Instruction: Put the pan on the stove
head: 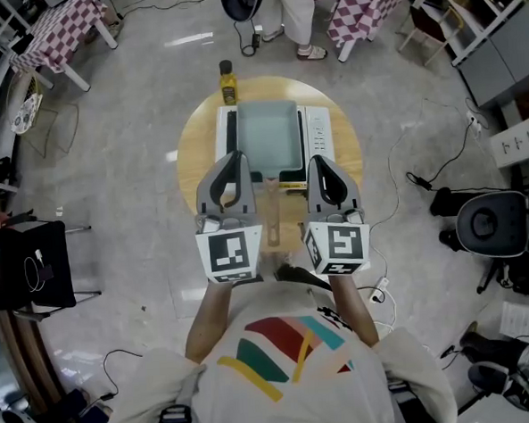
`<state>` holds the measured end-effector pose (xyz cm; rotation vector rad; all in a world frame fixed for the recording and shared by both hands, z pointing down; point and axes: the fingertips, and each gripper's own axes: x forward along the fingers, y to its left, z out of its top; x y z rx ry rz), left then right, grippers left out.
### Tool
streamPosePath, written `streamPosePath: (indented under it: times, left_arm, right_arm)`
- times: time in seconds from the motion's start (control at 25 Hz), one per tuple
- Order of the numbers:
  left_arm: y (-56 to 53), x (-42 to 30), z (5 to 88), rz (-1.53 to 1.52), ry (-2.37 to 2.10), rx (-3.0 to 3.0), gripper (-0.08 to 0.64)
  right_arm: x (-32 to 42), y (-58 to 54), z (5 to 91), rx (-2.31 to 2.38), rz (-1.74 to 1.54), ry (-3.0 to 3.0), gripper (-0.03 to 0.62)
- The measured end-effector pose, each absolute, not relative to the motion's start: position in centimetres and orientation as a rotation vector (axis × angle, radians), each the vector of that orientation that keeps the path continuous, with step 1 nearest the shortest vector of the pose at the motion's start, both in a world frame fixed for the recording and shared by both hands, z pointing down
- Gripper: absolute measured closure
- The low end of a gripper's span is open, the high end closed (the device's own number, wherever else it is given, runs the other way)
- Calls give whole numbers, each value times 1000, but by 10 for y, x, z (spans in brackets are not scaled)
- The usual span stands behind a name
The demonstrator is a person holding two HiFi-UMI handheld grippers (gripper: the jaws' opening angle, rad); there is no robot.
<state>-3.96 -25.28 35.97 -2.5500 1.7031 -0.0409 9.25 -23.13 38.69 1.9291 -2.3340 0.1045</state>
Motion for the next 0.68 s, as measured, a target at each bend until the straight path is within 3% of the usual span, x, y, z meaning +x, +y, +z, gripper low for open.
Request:
streamPosePath:
  times: [0.68]
  left_arm:
    - [-252, -33, 354, -32, 1700, -2543, 554]
  right_arm:
    - [103, -230, 399, 1958, 225, -2340, 594]
